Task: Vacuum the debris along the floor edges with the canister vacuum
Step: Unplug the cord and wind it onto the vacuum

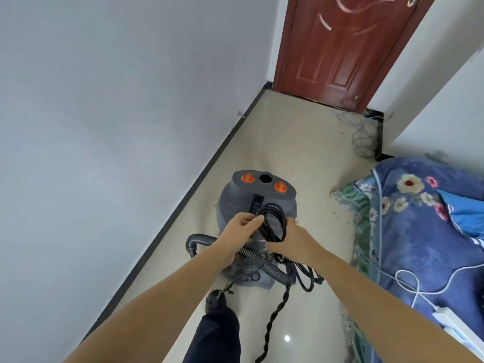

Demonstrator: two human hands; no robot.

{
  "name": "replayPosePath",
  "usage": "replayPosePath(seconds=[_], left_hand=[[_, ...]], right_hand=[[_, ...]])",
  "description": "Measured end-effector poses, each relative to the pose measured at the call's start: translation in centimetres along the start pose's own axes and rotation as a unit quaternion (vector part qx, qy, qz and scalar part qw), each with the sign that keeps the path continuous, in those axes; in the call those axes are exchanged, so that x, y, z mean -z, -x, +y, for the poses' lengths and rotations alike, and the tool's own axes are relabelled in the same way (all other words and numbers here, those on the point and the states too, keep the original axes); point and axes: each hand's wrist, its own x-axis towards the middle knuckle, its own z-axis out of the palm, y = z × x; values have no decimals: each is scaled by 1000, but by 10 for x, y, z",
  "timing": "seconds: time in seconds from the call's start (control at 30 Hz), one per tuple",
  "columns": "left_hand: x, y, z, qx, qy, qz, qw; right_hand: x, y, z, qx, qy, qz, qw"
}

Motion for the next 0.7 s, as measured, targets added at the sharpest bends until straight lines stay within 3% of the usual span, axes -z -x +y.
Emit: replayPosePath(seconds=[0.17,0.37,0.5,0.7], left_hand=[[43,-97,-8,70,-55,3,996],[36,-199,-58,144,-114,19,983],[27,-247,-88,123,-176,12,977],[47,-284,-106,31,-274,-112,955]], right_hand=[[16,-96,34,-85,89,-28,992],[-1,-177,90,-133,201,-110,964],[-17,-213,114,-102,242,-134,955],[-37,-250,104,-5,292,-149,945]])
